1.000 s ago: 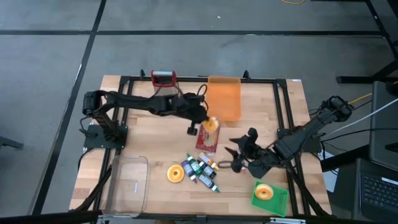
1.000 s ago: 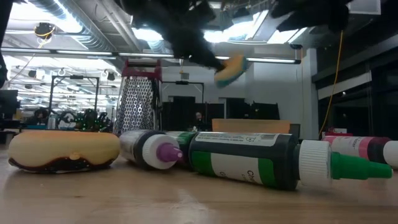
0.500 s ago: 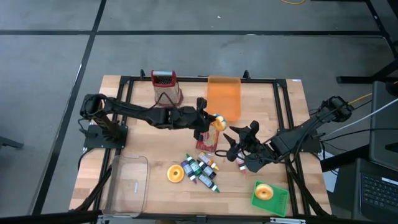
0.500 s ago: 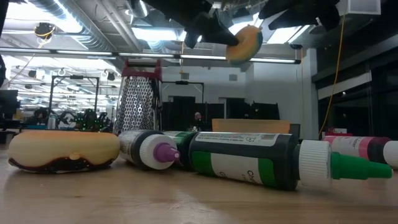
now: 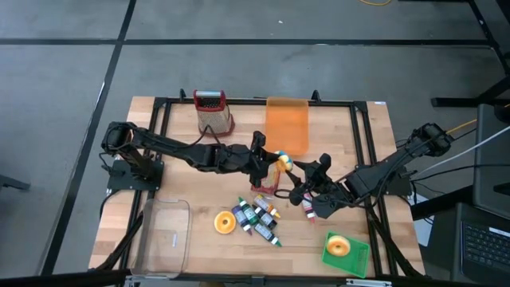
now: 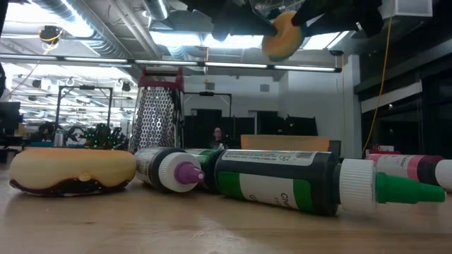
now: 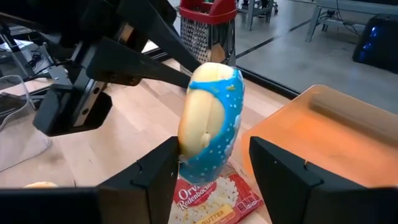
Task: Pick & Place Food Item
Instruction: Put the blue donut into the green bin
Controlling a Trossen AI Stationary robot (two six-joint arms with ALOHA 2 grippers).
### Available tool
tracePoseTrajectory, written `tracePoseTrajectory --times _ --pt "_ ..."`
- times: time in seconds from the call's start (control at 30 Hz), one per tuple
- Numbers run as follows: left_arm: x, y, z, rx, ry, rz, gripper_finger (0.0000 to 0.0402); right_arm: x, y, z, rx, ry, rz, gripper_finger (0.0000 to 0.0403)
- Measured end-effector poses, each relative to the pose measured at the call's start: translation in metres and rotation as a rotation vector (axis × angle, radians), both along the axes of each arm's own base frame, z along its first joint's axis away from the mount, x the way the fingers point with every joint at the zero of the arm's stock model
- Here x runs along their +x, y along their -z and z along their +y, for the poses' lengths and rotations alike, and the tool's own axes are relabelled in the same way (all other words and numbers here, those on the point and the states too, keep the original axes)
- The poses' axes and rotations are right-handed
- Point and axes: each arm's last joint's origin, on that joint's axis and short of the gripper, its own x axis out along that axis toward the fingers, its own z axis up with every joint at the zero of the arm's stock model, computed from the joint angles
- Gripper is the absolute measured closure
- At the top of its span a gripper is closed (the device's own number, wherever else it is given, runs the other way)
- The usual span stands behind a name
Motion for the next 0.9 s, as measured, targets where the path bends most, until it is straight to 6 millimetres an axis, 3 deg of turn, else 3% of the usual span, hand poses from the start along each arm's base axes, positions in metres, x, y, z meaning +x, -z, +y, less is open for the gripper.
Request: tracePoseTrajectory --times 0.17,0.5,0.7,0.9 --pt "0.000 0.000 -0.001 -0.017 0.015 -0.003 0.0398 0.001 0.000 -0.002 0.002 -0.002 0.010 0.0240" --pt "0.000 0.000 -0.002 -0.051 0.063 -0.005 0.0388 0.002 0.000 -0.002 0.001 -0.011 0.019 0.0376" --pt "-0.003 -0.003 0.000 0.041 -0.001 0.022 0.0323 0.002 0.001 -0.002 0.020 -0.032 0.033 0.0389" --pt "-0.018 -0.021 0.004 0.060 -0.039 0.018 0.0251 -0.005 0.003 -0.006 0.020 -0.017 0.073 0.0392"
